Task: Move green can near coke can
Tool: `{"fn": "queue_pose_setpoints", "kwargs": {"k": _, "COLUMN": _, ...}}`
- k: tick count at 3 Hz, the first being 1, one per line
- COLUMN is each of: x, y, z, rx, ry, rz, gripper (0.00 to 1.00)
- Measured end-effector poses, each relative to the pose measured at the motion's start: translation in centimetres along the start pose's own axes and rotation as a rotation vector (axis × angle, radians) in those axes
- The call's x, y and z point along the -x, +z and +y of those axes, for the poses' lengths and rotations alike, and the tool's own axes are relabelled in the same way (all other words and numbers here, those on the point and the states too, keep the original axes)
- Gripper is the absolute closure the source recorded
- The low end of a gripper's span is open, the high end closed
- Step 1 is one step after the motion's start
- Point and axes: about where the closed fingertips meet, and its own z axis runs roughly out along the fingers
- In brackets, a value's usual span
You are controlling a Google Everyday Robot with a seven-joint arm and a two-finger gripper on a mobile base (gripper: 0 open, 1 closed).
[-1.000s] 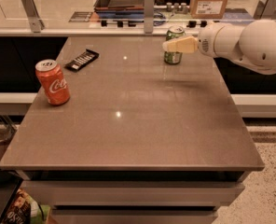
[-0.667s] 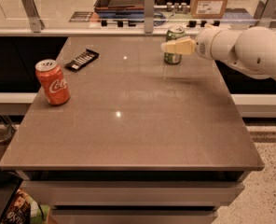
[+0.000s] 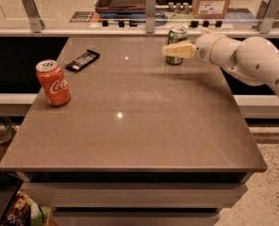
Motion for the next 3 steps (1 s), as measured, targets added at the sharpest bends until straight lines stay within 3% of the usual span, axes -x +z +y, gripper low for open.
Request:
{"fn": "queue_pose_setpoints", "kwargs": {"k": 1, "x": -0.27, "y": 1.00, "z": -0.37, "rx": 0.032, "ry": 0.006, "rz": -0.028, "gripper": 0.00}}
{"fn": "queue_pose_setpoints", "kwargs": {"k": 3, "x": -0.22, "y": 1.34, "z": -0.07, "rx": 0.037, "ry": 0.006, "rz": -0.029, "gripper": 0.41}}
